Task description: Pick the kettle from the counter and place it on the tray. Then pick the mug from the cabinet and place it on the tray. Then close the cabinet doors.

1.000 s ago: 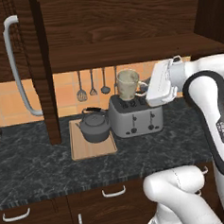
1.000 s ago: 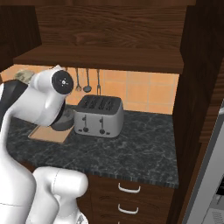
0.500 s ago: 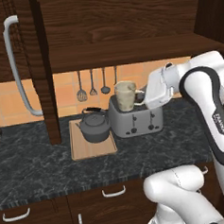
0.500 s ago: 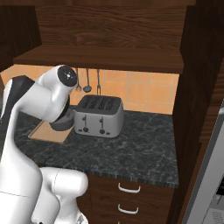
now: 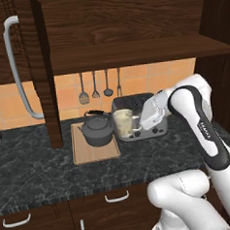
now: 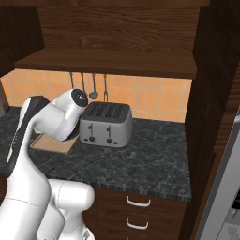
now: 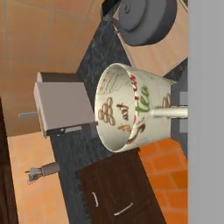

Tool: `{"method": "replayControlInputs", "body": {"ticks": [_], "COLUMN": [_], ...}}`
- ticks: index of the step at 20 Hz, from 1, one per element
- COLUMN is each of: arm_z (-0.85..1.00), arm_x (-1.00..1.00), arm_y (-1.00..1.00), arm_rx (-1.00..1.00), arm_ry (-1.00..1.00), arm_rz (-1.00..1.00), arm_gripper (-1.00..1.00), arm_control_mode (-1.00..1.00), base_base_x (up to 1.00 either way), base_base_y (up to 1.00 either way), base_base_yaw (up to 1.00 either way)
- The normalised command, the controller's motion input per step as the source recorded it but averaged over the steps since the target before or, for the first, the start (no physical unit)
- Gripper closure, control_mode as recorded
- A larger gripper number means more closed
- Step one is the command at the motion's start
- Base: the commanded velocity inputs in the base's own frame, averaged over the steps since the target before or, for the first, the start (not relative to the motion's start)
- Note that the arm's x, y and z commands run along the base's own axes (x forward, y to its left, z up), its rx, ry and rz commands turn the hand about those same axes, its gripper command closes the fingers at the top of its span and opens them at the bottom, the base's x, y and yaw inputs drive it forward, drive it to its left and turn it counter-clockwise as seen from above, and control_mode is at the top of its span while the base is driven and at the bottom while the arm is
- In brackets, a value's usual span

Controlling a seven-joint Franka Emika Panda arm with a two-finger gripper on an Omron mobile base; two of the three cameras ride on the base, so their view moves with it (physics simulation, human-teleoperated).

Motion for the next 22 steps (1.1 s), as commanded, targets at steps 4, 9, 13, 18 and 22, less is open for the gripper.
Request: {"method": "replayControlInputs", "body": {"ticks": [4, 9, 13, 18, 22], "arm_z": [-0.67, -0.64, -0.43, -0.30, -0.34], "arm_x": [0.43, 0.41, 0.45, 0.27, 0.17], "arm_y": [0.23, 0.11, 0.03, 0.06, 0.01], "arm_rx": [0.00, 0.00, 0.00, 0.02, 0.03], "arm_ry": [0.19, 0.16, 0.01, -0.05, -0.14], "arm_rz": [0.00, 0.00, 0.00, 0.00, 0.00], "arm_gripper": [1.00, 1.00, 1.00, 1.00, 1.00], "arm_control_mode": [-1.00, -1.00, -1.00, -1.00, -1.00], "base_base_x": [0.00, 0.00, 0.00, 0.00, 0.00], "base_base_y": [0.00, 0.00, 0.00, 0.00, 0.00], "base_base_yaw": [0.00, 0.00, 0.00, 0.00, 0.00]}}
